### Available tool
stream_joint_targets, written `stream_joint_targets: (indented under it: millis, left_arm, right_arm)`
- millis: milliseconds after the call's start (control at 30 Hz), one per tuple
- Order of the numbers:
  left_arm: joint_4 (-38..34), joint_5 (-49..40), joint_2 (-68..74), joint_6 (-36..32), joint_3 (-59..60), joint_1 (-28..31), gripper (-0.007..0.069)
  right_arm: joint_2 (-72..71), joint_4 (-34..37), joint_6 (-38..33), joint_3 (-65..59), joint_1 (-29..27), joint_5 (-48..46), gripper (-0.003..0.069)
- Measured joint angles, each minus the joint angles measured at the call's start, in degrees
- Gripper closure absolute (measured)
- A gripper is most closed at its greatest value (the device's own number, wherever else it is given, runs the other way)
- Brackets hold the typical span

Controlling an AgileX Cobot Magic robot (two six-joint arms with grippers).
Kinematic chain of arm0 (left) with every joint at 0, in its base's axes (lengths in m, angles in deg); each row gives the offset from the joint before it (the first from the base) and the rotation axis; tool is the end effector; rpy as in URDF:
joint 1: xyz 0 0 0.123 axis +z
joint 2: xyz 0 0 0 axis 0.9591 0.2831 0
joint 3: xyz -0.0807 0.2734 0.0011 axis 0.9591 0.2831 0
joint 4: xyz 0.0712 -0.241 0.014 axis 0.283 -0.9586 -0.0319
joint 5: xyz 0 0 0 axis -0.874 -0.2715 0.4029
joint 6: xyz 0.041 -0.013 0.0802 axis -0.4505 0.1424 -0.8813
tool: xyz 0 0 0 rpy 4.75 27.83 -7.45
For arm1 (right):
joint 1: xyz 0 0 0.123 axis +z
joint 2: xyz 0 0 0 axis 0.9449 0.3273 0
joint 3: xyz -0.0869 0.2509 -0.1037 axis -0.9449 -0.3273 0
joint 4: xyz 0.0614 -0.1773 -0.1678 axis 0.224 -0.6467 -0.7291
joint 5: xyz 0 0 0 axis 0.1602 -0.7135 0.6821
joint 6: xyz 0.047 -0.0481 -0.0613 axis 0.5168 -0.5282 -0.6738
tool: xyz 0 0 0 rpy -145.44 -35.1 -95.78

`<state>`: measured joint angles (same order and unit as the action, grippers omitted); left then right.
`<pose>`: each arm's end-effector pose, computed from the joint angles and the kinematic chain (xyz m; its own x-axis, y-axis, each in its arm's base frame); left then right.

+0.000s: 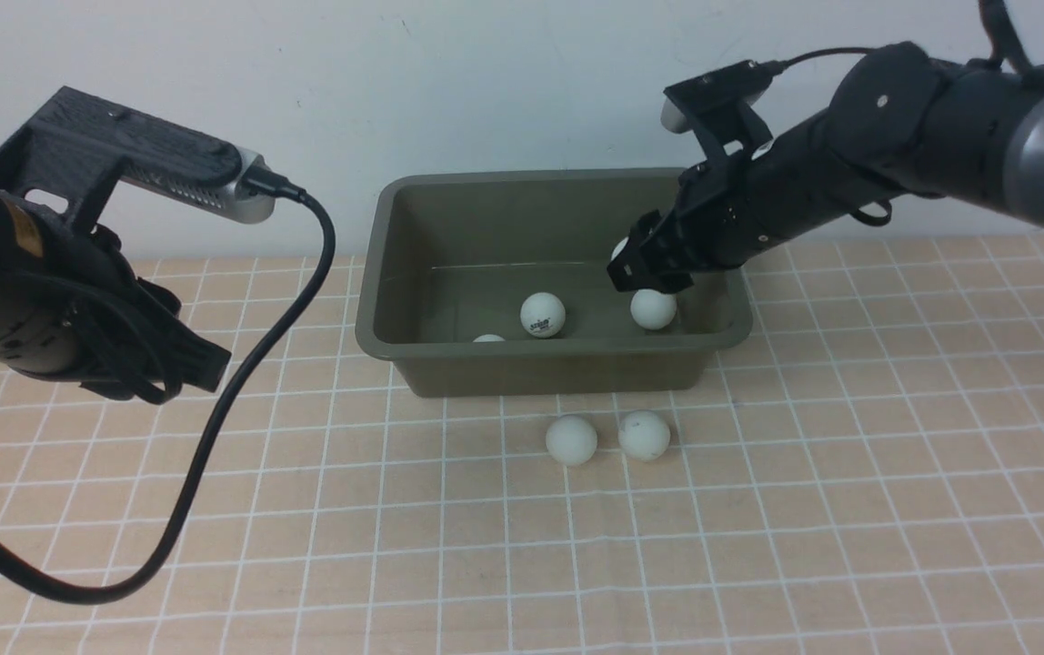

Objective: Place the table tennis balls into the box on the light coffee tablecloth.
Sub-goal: 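Drop the ball into the bin, then reach for and grasp a ping pong ball on the table beside the basket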

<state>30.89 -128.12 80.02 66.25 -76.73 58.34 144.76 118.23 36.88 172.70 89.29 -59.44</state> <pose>0.2466 -0.0578 0.3278 -0.7820 0.3131 -0.5389 0.2871 0.9484 0.1345 0.4169 0.1728 0.2309 -0.6722 -0.4073 -0.6183 -0.6255 0.7592 0.1799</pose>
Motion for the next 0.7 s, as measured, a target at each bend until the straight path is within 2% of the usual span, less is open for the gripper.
stream_joint_targets:
  millis: [133,233,333,467,700]
  left_arm:
    - [0.0,-0.1,0.0,0.0,0.1,0.0,0.0452]
    - [0.0,-0.1,0.0,0.0,0.1,0.0,0.0452]
    - [0.0,-0.1,0.0,0.0,0.1,0.0,0.0452]
    - [0.0,-0.1,0.0,0.0,0.1,0.0,0.0452]
    - [0.0,-0.1,0.0,0.0,0.1,0.0,0.0452]
  right_arm:
    - [1.1,0.0,0.0,0.1,0.0,2.6,0.0275]
    - [1.4,0.0,-0.1,0.1,0.0,4.3,0.0178]
    - [0.1,0.0,-0.2,0.1,0.0,4.7,0.0152]
    - [-5.1,-1.1,1.5,0.1,0.0,4.2,0.0147]
    - [-20.9,-13.0,11.0,0.1,0.0,-3.0,0.0186]
